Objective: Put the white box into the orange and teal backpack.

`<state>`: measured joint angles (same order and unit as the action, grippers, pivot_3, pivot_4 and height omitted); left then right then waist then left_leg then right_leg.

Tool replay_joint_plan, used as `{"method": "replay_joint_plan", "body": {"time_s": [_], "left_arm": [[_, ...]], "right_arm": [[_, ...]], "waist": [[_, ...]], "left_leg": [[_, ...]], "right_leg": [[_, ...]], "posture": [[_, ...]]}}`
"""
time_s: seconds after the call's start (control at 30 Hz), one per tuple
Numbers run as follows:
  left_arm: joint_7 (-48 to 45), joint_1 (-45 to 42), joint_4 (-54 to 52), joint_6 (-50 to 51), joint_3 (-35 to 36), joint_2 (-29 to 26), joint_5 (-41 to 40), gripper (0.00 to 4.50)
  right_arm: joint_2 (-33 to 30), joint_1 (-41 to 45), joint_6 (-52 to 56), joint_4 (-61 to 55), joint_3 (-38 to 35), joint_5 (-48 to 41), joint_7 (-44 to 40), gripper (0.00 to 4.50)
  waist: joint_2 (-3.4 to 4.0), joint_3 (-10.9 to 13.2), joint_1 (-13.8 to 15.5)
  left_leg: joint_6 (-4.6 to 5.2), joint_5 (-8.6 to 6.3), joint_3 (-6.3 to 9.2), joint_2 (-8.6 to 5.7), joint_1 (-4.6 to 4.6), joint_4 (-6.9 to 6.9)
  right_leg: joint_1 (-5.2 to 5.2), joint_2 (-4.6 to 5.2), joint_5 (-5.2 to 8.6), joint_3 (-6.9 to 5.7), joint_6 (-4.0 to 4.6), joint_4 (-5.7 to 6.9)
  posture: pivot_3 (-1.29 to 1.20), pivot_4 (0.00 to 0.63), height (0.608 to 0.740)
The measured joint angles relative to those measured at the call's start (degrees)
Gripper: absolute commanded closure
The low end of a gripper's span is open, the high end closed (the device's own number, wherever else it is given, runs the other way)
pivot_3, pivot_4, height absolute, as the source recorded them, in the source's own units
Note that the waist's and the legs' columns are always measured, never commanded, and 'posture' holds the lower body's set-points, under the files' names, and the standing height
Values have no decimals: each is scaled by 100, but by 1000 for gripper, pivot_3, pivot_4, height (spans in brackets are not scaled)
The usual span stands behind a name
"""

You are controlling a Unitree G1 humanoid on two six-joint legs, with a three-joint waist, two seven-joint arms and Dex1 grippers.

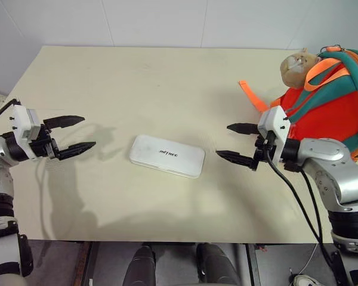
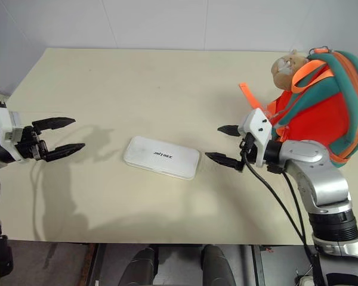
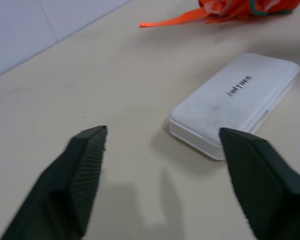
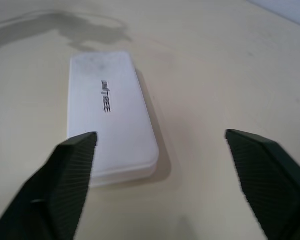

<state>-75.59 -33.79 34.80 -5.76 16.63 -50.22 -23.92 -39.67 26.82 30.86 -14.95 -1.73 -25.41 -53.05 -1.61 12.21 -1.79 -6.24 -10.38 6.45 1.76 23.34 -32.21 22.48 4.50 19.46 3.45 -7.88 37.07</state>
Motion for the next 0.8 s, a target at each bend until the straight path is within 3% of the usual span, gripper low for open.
{"method": "replay_joint_plan", "body": {"time_s": [0.3, 0.8], "left_arm": [[60, -204, 209, 12, -206, 95, 175, 4359], [-232, -831, 1147, 239, -624, 510, 445, 4435]], "right_arm": [[155, -214, 161, -345, 35, -42, 282, 4443], [300, -605, 201, -577, 285, 145, 759, 4477]], "waist": [[0, 0, 0], [-2, -1, 2]], "left_leg": [[0, 0, 0, 0, -1, -1], [0, 0, 0, 0, 0, -12]], "right_leg": [[0, -1, 0, -1, 0, 4], [-1, -2, 0, -1, -1, 9]], "posture": [[0, 150, 740], [0, 150, 740]]}}
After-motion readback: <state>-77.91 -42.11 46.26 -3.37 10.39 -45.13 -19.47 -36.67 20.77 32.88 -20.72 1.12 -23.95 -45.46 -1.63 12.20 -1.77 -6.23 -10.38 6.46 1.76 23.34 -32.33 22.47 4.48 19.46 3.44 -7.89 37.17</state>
